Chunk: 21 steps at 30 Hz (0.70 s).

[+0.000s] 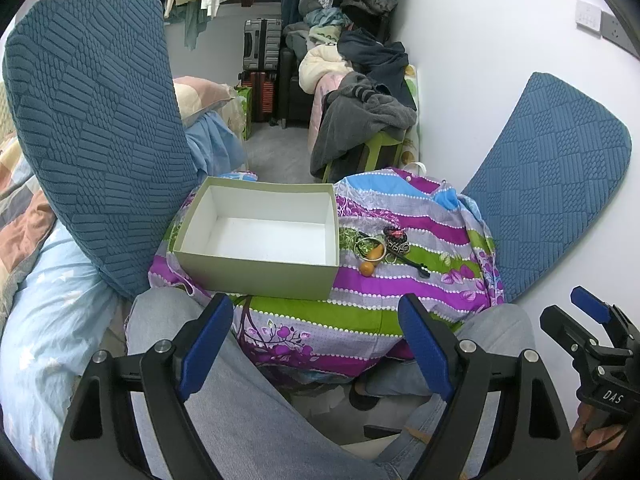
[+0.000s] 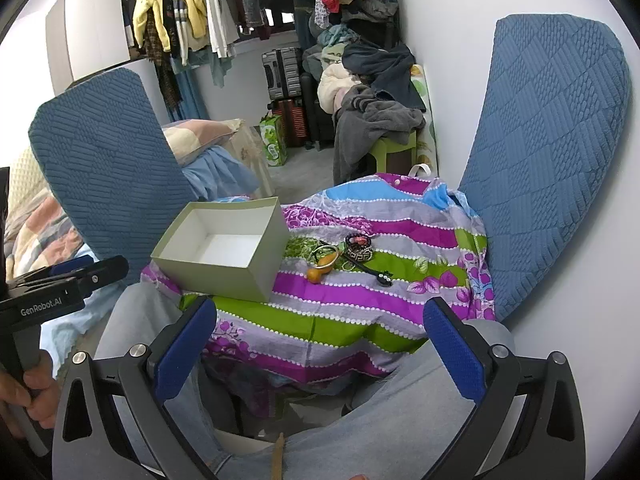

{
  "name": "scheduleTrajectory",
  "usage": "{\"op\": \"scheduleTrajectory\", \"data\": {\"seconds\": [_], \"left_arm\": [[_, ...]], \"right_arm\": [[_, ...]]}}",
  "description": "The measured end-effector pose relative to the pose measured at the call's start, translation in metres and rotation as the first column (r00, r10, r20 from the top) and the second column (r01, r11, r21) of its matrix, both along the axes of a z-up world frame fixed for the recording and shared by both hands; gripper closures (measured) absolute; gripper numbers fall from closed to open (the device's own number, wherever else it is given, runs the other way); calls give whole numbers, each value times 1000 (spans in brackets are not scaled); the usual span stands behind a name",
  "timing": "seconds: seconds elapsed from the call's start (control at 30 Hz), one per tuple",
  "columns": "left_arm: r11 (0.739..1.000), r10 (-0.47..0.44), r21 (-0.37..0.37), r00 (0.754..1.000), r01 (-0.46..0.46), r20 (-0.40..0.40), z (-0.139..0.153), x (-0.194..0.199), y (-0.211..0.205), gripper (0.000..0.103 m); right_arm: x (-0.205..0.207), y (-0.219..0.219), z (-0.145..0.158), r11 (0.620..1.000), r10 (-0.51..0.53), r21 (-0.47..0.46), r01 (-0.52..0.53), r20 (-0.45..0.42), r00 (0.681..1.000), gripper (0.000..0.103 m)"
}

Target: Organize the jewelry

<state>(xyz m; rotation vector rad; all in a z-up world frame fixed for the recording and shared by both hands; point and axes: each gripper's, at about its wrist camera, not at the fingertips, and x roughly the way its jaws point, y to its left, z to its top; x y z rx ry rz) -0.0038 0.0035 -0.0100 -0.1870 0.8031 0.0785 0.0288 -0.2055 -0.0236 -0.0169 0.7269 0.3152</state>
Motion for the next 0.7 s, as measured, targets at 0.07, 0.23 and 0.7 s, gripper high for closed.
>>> {"op": "scheduleTrajectory", "data": {"seconds": [0.07, 0.23, 0.7], "left_arm": [[1000, 1, -2, 1000, -1, -2, 0, 0, 0, 18], [1000, 1, -5, 1000, -1, -19, -3, 1, -1, 18], [1000, -9, -5, 999, 9, -52, -15, 12, -5, 18]], "right_arm": [[1, -1, 0, 1000, -1, 1, 1, -2, 1000, 0], [2, -2, -3, 1000, 5, 8, -5, -9, 1000, 0], [7, -5, -7, 1000, -14, 11, 15, -24, 1000, 0]]}}
